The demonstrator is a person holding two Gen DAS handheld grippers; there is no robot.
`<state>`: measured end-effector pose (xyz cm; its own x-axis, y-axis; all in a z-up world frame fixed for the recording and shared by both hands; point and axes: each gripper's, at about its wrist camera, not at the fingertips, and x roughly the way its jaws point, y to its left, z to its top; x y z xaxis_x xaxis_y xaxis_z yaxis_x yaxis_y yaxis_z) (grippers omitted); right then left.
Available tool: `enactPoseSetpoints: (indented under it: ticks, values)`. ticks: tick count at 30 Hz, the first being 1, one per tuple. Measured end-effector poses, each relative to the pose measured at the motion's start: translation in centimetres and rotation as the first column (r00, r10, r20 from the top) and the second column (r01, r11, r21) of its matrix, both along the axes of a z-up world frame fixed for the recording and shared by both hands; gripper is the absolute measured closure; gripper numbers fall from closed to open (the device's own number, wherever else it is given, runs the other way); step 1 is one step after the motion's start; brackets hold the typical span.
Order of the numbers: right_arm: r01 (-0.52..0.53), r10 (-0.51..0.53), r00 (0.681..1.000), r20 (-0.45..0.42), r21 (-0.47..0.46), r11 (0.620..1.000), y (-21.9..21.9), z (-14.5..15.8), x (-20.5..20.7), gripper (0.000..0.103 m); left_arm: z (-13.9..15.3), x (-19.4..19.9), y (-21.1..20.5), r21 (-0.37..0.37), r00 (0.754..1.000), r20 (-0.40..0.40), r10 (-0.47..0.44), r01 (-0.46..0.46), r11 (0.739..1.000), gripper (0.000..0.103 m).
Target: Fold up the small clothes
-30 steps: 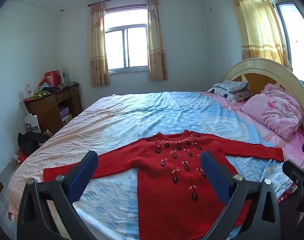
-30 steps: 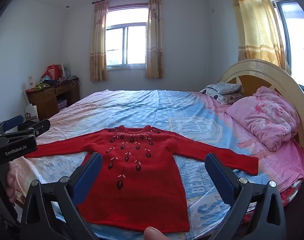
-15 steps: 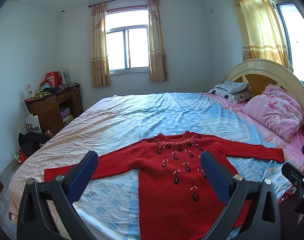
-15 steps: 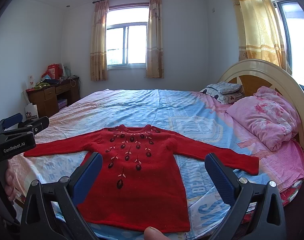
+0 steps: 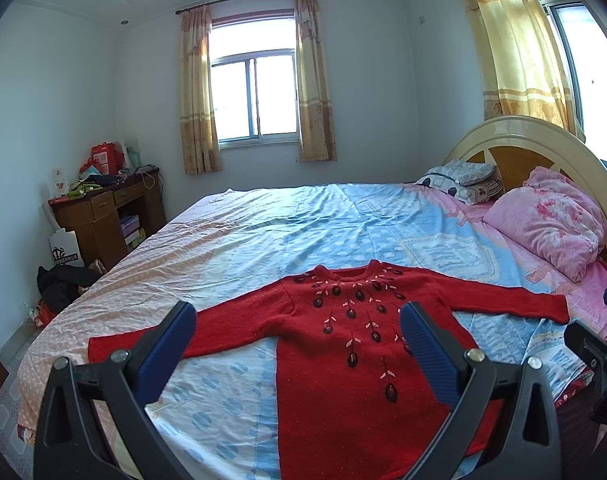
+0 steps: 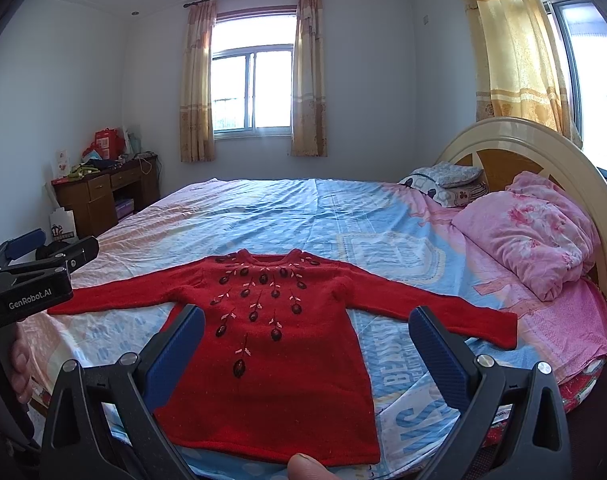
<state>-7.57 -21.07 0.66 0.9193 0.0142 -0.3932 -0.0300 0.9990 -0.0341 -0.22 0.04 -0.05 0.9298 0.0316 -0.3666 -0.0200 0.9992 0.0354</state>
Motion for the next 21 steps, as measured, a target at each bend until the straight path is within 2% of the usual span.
enactPoseSetpoints:
  ticks: [21]
  values:
    - [-0.002, 0.002, 1.000, -0.004, 0.002, 1.000, 0.04, -0.17, 0.06, 0.001, -0.08, 0.03, -0.01, 0.001, 1.000, -0.002, 0.001, -0.001, 1.000, 0.000]
